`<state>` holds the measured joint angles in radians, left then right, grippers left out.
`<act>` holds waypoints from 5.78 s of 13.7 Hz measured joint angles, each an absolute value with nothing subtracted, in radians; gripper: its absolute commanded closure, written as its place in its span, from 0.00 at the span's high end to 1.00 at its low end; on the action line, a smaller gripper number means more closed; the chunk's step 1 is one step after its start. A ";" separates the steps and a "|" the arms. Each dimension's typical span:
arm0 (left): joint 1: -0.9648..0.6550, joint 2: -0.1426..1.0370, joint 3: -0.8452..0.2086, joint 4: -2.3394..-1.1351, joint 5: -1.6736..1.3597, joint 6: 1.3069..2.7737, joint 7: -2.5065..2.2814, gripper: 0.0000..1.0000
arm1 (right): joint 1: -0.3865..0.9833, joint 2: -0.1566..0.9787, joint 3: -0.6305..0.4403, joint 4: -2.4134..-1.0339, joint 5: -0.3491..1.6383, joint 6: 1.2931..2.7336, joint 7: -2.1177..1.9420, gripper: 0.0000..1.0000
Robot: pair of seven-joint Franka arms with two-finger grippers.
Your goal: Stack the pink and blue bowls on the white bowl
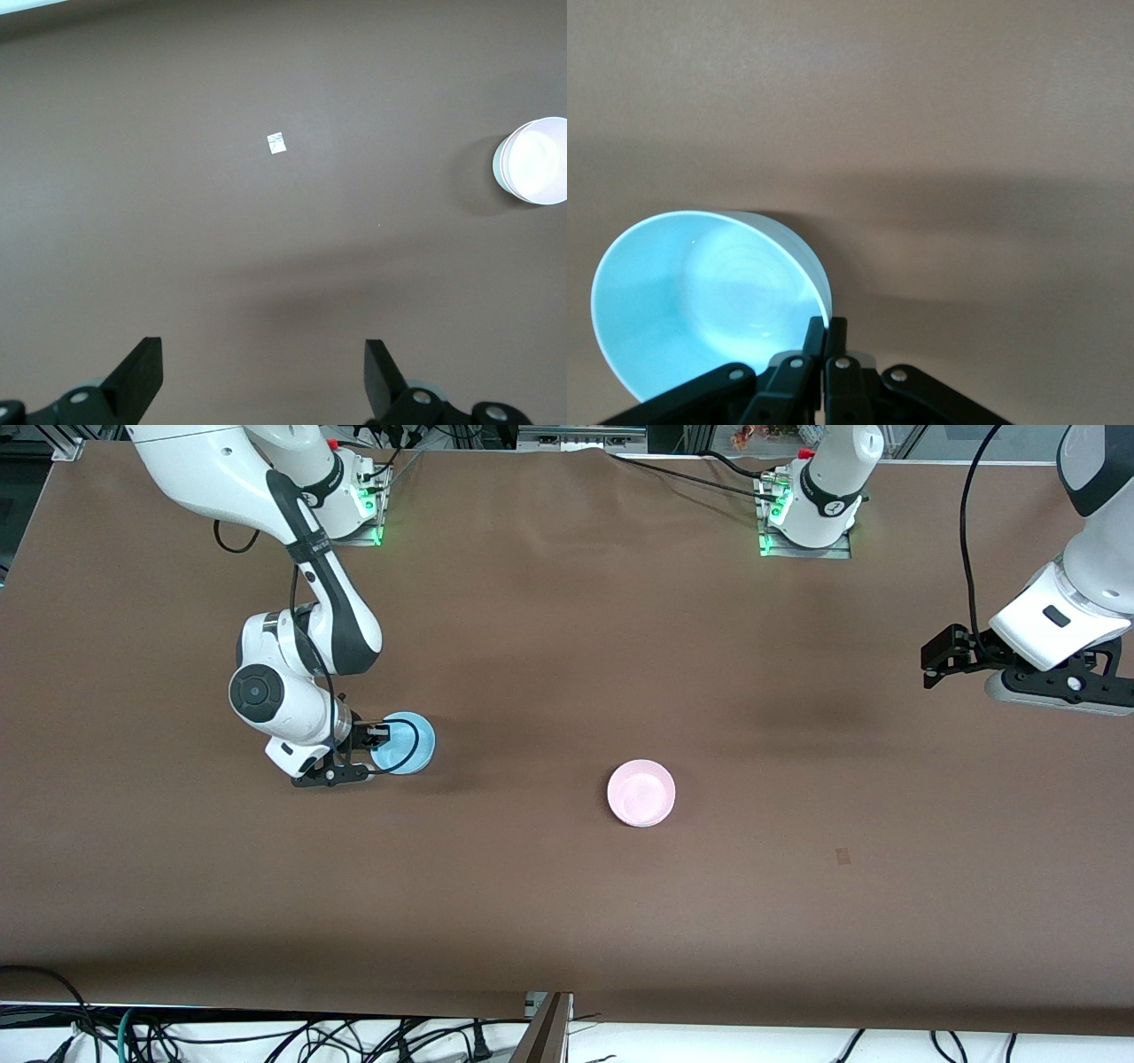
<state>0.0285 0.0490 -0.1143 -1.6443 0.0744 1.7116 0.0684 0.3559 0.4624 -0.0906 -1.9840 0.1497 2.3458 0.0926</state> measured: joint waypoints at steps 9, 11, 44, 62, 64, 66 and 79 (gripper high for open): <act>0.028 0.049 -0.114 -1.644 0.074 1.712 0.068 1.00 | 0.392 0.453 -0.039 -1.669 0.371 2.024 0.329 0.00; 0.029 0.049 -0.114 -1.644 0.074 1.712 0.068 1.00 | 0.462 0.482 -0.016 -1.615 0.389 2.025 0.470 0.00; 0.029 0.053 -0.113 -1.629 0.074 1.713 0.071 1.00 | 0.753 0.943 -0.018 -1.196 0.389 2.484 0.904 0.00; 0.029 0.054 -0.113 -1.629 0.074 1.713 0.074 1.00 | 0.748 0.908 -0.060 -1.115 0.378 2.472 1.020 0.99; 0.029 0.054 -0.112 -1.629 0.074 1.713 0.074 1.00 | 0.748 0.829 -0.123 -1.100 0.366 2.320 1.018 0.99; 0.029 0.054 -0.112 -1.629 0.074 1.713 0.075 1.00 | 0.745 0.724 -0.207 -1.099 0.355 2.147 0.992 0.99; 0.029 0.055 -0.111 -1.628 0.074 1.713 0.075 1.00 | 0.729 0.081 -0.499 -1.704 0.187 1.734 0.378 0.99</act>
